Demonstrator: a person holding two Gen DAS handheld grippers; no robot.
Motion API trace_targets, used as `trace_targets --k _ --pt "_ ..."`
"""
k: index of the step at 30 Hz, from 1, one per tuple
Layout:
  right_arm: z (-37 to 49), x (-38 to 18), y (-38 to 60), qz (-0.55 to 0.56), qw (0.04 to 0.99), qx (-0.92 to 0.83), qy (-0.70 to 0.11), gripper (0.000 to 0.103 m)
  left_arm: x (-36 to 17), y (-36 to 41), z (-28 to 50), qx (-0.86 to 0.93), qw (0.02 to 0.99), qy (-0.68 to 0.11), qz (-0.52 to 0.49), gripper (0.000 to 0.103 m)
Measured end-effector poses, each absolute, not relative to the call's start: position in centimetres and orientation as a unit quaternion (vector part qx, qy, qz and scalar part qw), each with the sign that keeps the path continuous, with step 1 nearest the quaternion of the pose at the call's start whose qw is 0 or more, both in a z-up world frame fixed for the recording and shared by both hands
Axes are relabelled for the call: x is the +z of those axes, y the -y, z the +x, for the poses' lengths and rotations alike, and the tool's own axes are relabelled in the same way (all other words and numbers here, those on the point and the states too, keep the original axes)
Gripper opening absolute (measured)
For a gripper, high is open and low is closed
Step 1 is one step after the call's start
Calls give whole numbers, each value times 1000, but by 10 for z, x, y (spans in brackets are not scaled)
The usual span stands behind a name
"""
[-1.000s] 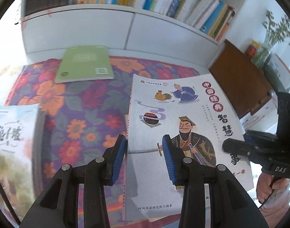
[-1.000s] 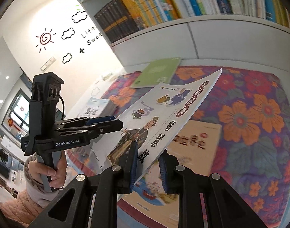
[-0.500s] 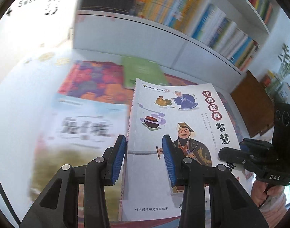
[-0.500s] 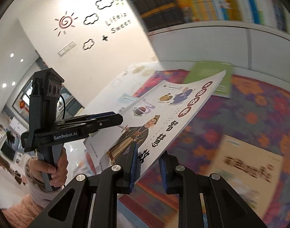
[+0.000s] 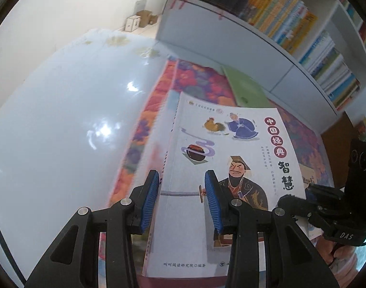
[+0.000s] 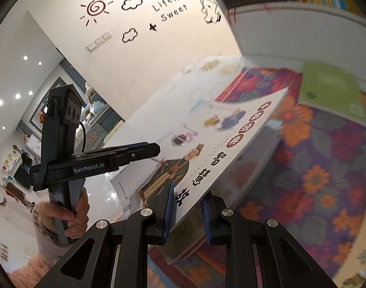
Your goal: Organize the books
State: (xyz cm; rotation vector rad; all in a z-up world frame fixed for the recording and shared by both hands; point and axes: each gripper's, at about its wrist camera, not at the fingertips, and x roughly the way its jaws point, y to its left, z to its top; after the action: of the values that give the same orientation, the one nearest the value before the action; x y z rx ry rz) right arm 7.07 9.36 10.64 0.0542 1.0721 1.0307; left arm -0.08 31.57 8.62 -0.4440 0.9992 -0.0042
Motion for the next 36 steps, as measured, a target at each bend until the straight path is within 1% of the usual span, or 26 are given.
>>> trace_targets --k 7,12,17,20,22,24,27,31,36 --pt "68 77 -109 26 719 459 -521 21 75 -317 2 -1 851 -487 -198 37" --pt "75 69 -107 40 711 449 -540 22 75 -320 -1 3 852 -488 -189 40" --pt "72 72 -110 41 713 444 -541 29 82 -324 -3 28 858 -475 -194 41" --pt "74 72 -109 56 705 446 -548 36 90 -322 -9 49 863 -468 -186 42" --pt "75 74 -107 67 700 443 -555 45 96 -317 -12 60 866 -464 -176 43" --pt "77 75 -103 80 697 437 -563 48 102 -311 -16 67 868 -463 -165 43" --pt "84 74 -101 100 686 434 -576 48 112 -298 -26 73 874 -454 -156 44" --pt "85 77 -94 96 690 418 -583 48 123 -282 -38 77 880 -444 -150 46" --pt "87 71 -67 115 684 397 -601 49 134 -260 -47 66 886 -435 -146 50"
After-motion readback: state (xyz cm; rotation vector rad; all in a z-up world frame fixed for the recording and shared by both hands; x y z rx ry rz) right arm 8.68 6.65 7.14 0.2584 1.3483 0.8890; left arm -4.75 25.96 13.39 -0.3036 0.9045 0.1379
